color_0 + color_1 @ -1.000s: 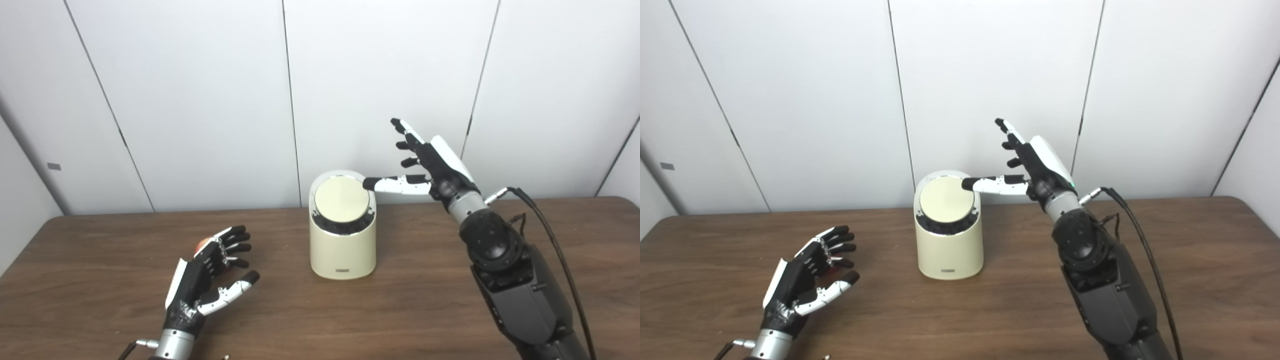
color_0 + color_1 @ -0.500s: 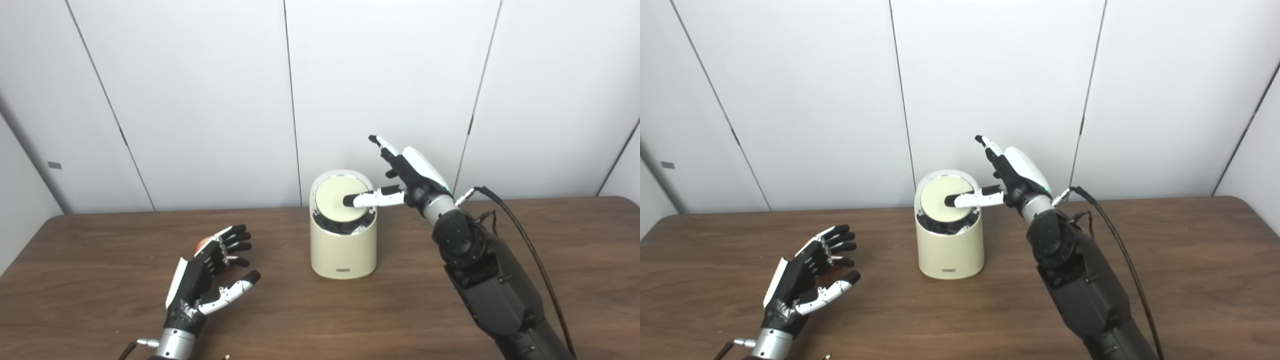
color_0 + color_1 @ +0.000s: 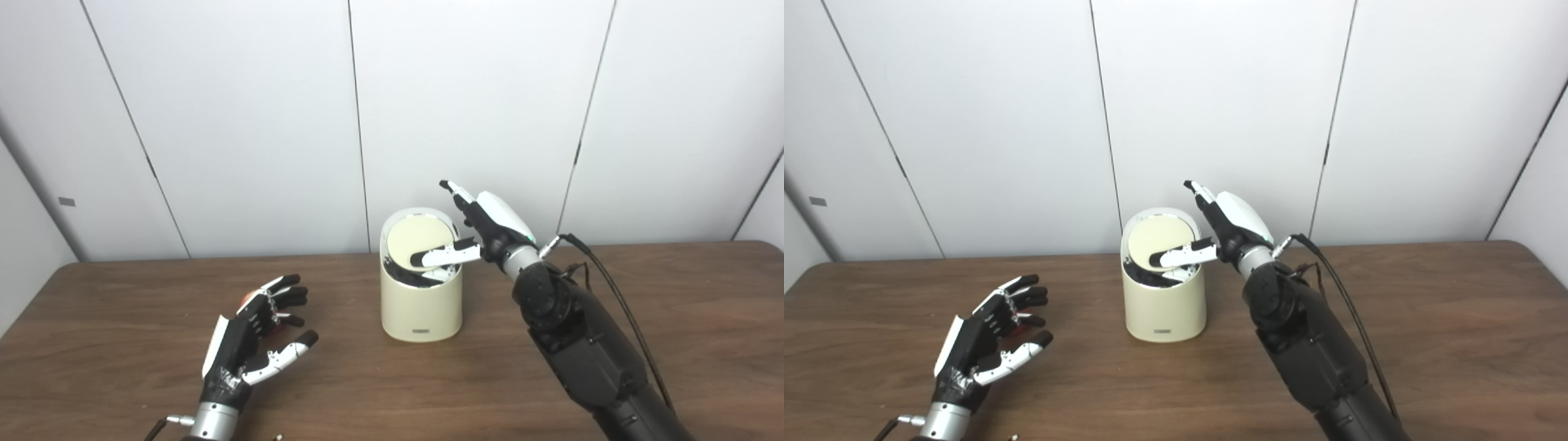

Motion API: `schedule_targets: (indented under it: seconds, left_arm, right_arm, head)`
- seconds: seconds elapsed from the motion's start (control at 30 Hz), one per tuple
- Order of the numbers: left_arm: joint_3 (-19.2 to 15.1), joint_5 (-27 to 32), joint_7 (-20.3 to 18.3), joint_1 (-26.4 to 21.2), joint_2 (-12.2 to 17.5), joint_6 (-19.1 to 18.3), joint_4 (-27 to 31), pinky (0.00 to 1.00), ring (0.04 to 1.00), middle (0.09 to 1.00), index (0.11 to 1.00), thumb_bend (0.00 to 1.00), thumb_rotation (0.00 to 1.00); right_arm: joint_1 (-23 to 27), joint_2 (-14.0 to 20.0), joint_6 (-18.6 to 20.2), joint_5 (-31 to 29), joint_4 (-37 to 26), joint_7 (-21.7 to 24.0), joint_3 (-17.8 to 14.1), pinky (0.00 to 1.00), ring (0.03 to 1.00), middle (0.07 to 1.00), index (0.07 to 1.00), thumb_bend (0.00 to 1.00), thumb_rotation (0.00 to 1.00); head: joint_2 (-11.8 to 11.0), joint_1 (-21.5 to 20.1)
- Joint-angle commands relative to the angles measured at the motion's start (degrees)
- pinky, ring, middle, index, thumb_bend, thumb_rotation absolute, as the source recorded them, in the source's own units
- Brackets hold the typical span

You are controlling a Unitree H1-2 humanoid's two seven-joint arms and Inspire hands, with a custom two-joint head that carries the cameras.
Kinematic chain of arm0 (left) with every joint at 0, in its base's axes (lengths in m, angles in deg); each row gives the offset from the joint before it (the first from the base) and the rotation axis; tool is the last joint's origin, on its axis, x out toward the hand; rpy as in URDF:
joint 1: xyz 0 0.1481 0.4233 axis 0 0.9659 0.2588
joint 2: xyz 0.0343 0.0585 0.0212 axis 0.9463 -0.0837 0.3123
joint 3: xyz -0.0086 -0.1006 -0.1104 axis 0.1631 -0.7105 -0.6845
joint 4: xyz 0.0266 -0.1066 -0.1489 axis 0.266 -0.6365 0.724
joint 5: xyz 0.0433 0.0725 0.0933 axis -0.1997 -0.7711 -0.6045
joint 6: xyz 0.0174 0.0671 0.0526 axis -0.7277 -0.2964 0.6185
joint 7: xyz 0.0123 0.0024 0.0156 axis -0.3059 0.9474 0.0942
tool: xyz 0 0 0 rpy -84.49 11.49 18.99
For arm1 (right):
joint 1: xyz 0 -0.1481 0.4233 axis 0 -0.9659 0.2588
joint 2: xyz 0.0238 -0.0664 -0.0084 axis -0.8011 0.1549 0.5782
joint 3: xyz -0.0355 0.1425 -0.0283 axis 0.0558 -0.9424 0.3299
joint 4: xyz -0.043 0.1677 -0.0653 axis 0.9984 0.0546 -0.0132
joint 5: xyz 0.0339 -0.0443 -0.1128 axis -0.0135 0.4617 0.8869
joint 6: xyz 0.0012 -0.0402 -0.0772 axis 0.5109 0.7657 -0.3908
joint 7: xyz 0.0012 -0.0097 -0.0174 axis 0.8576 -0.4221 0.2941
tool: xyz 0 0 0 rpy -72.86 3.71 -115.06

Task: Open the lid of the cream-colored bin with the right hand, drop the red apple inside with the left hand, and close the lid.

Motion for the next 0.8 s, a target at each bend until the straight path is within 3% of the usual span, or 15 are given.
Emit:
schedule_targets:
  seconds: [0.0, 0.27, 0.47, 0.77]
  left_arm:
    - [0.89, -0.17, 0.81, 2.38, -2.11, 0.58, -1.87, 0.60, 0.753, 0.759, 0.820, 0.69, 0.17]
    - [1.04, -0.04, 0.48, 2.49, -2.23, 0.33, -1.39, 0.61, 0.744, 0.759, 0.820, 0.67, 0.13]
    - [0.99, -0.41, 0.66, 2.57, -2.22, 0.29, -1.07, 0.60, 0.737, 0.755, 0.817, 0.67, 0.14]
    - [0.95, -0.26, 0.47, 2.99, -2.16, -0.33, 0.03, 0.60, 0.743, 0.755, 0.814, 0.69, 0.19]
  right_arm:
    - [3.60, 0.58, -2.12, 0.82, -0.33, -1.34, -0.05, 0.80, 0.950, 0.988, 0.985, 0.88, 0.43]
    - [4.28, 1.22, -2.13, 1.40, 0.54, -1.10, 0.08, 0.79, 0.946, 0.983, 0.976, 0.86, 0.43]
    - [4.70, 1.99, -2.55, 2.59, 1.08, -1.45, 0.77, 0.79, 0.925, 0.964, 0.963, 0.85, 0.34]
    - [4.44, 5.29, -3.99, 10.10, 1.00, -0.58, 6.99, 0.87, 0.932, 0.960, 0.948, 0.88, 0.27]
  head:
    - [0.02, -0.05]
    - [0.21, -0.06]
    - [0.64, -0.16]
    - [1.31, 0.19]
